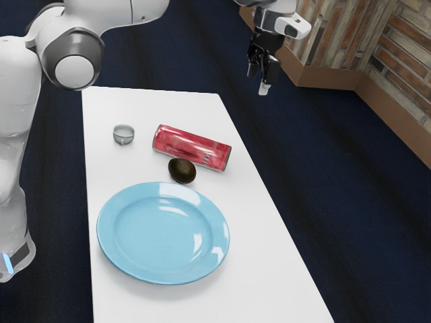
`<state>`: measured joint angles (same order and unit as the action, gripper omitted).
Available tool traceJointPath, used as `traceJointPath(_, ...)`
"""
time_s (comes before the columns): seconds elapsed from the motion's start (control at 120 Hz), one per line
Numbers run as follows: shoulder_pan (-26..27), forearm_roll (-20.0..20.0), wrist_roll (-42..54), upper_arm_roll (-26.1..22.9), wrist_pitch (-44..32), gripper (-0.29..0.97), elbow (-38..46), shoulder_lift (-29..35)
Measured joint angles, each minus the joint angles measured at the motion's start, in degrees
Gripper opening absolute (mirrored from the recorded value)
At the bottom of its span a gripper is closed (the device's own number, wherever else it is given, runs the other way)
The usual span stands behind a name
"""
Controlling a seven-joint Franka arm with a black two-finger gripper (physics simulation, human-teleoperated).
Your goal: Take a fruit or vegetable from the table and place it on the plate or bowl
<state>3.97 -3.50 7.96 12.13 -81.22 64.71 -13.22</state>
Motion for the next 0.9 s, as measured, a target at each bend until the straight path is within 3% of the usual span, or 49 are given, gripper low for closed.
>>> traceJointPath(0.3, -0.09, -0.48, 0.82, 0.25, 0.65, 0.68, -0.47, -0.57)
traceJointPath(0.525, -0.06, -0.21, 1.09, -0.13, 7.15, 0.68, -13.26, 2.16)
traceJointPath(0.9, 0.33, 1.96, 2.71, -0.4, 11.88, 0.68, -9.95, 2.22)
